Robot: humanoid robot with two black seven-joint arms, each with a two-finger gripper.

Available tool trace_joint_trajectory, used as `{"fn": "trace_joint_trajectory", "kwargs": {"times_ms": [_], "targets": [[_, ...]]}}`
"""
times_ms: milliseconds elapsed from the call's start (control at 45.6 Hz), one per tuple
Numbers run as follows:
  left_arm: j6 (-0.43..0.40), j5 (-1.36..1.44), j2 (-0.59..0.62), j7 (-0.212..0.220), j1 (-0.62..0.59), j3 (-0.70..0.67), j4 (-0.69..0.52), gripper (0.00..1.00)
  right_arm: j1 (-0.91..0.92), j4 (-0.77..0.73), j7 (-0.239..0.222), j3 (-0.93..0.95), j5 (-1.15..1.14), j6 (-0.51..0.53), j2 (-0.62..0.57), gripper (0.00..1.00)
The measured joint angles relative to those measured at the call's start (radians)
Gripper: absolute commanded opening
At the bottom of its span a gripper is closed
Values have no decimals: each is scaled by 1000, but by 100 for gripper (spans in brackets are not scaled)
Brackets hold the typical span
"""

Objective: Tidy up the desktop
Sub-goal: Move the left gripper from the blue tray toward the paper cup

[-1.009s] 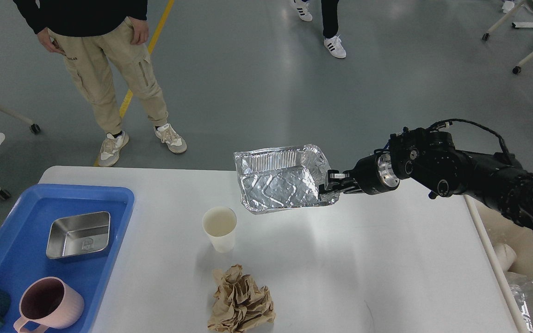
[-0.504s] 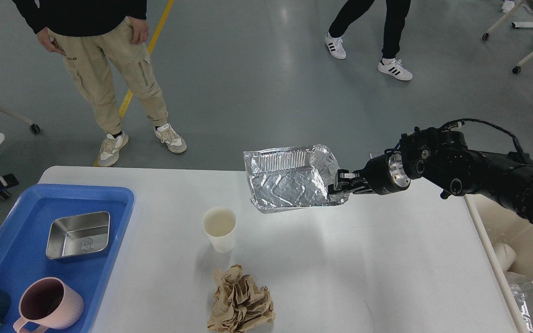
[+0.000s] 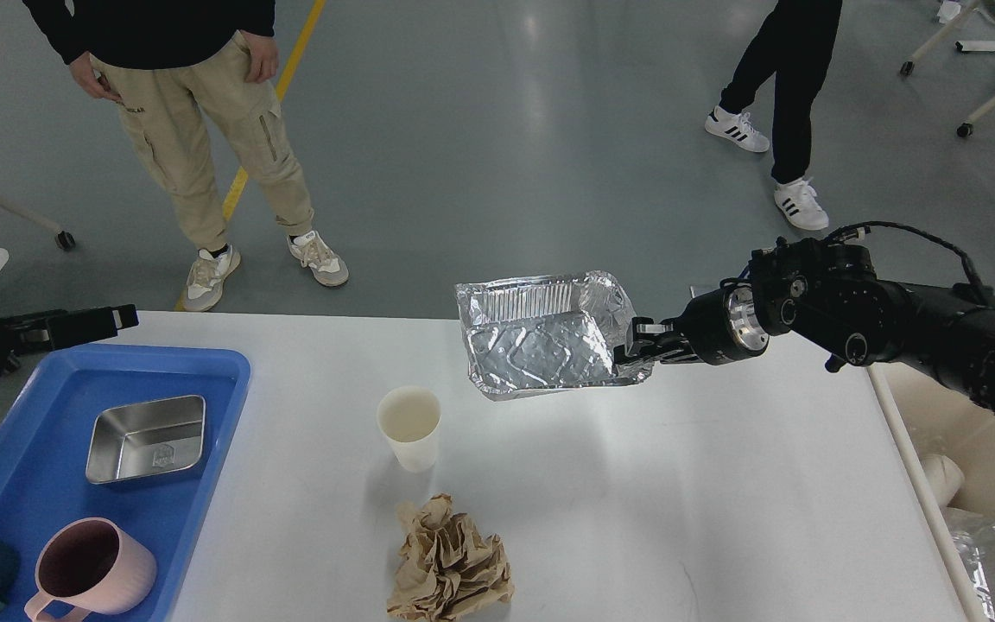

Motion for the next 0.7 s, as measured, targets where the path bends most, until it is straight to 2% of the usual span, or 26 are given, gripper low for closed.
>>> {"fn": "trace_joint_trajectory", "kwargs": {"times_ms": [132, 263, 373, 592, 702], "targets": [[-25, 23, -56, -4, -104, 91, 48, 97, 3, 1, 0, 0, 0, 0, 0, 0], [-28, 50, -142, -56, -177, 172, 128, 97, 6, 2, 0, 0, 0, 0, 0, 0], [-28, 90, -195, -89, -211, 214, 169, 97, 9, 2, 0, 0, 0, 0, 0, 0], [-27, 116, -293, -101, -244, 235, 236, 97, 22, 6, 0, 0, 0, 1, 0, 0], [-28, 137, -303, -149, -263, 279, 240, 93, 27, 12, 0, 0, 0, 1, 0, 0]]}}
